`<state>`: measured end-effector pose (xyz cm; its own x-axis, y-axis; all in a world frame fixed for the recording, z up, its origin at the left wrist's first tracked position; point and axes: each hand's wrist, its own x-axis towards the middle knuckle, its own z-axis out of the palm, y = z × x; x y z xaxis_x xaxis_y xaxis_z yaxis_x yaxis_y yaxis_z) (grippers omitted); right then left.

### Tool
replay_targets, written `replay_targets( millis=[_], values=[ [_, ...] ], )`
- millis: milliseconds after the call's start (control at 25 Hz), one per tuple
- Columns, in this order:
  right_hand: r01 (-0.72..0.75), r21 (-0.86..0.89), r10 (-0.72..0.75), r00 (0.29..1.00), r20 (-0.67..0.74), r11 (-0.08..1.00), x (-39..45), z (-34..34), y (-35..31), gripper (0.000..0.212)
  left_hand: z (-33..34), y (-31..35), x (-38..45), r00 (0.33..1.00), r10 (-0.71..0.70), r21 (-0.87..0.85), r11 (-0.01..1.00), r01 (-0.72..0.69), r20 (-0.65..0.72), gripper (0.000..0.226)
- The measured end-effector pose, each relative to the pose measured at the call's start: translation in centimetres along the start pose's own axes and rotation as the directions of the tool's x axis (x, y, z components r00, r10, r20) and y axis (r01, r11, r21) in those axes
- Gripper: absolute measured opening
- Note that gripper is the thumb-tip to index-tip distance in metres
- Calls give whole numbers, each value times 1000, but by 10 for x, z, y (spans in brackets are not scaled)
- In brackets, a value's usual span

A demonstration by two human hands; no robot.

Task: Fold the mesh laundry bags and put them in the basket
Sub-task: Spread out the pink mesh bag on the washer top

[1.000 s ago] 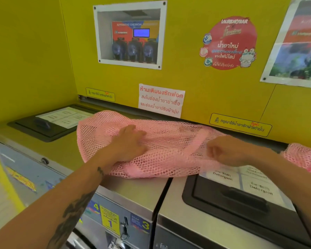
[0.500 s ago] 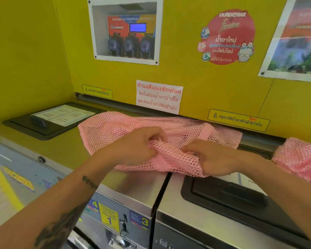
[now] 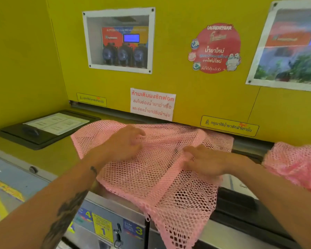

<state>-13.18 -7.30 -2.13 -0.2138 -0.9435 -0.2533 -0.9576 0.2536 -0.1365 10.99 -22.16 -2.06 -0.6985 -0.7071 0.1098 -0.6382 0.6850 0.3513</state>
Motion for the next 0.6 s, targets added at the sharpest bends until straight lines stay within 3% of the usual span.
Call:
replay_targets(
  millis=[120,240,320,440,520,600],
  values=[
    [14,-36,-10,993,115,999,-2,2,3,93,20,-14,-3,965,-194,249,957,147,176,66],
    [30,-133,-7,986,166,991,-13,-24,14,85,8,10,-26,936,-201,304,946,109,289,72],
    [-24,-191,41,995,86,981,-11,-41,12,80,-5,21,-27,973,-125,225,971,79,196,60],
    [36,-53,-36,999,-6,998,-3,-43,-14,76,-16,10,4,985,-127,25,991,131,-116,36],
    [75,-45,-71,995,75,996,2,-36,-34,78,-16,-7,22,953,-244,20,968,252,-177,28],
    [65,-160,-30,977,213,985,2,-34,-49,79,-13,-25,35,934,-322,108,934,340,-157,21]
  ],
)
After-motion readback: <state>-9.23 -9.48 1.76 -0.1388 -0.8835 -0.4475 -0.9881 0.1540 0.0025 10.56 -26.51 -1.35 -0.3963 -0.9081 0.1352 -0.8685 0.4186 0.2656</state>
